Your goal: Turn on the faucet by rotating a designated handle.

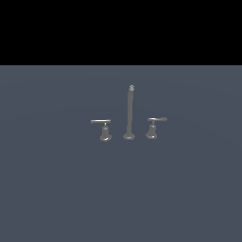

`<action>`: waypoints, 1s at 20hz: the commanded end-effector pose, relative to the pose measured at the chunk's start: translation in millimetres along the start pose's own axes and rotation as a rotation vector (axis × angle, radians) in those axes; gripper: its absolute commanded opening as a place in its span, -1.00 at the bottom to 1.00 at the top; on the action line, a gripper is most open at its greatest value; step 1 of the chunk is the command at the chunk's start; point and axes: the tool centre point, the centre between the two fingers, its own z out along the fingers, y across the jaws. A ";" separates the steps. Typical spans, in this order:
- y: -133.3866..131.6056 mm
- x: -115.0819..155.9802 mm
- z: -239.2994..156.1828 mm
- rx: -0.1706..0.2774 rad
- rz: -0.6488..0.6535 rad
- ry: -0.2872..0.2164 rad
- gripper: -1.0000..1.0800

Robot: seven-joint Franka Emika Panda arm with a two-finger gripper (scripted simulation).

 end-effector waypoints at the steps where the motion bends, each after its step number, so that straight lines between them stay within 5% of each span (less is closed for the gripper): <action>1: -2.1 20.6 12.9 -0.001 0.068 0.000 -1.00; 20: 1.9 156.6 150.1 -0.009 0.574 0.001 -1.00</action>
